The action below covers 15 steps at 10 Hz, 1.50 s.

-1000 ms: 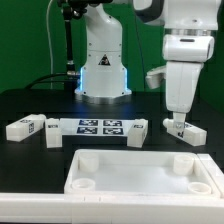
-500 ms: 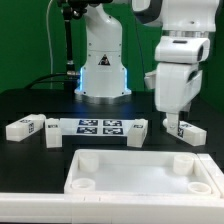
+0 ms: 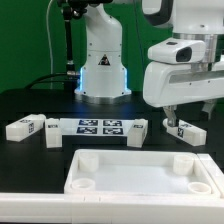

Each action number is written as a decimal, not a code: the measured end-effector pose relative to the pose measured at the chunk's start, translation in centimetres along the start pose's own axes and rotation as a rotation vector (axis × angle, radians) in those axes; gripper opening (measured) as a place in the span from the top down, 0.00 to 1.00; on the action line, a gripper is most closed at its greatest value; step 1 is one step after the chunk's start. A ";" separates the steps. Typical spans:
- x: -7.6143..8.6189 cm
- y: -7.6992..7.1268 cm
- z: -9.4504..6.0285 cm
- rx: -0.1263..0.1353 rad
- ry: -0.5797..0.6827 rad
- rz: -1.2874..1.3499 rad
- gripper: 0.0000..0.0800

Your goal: Assemble desk

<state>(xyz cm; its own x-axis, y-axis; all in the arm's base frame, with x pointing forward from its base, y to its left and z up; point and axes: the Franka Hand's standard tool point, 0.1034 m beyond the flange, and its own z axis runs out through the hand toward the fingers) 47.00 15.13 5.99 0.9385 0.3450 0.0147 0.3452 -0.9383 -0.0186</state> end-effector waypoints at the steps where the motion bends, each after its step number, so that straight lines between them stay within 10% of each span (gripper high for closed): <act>1: 0.2 -0.5 0.1 0.002 0.013 -0.011 0.19; 5: -0.3 -0.3 0.2 -0.001 -0.037 -0.013 0.19; 12: -2.4 -1.9 1.6 -0.030 -0.550 0.088 0.19; 15: -2.3 -2.7 2.3 0.006 -0.733 0.053 0.19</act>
Offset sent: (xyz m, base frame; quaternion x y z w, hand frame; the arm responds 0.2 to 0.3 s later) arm 0.0000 0.0000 0.0000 0.0000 0.0000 0.0000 1.0000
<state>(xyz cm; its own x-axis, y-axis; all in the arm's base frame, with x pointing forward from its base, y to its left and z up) 43.94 16.94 3.69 0.7172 0.2275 -0.6587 0.2971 -0.9548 -0.0063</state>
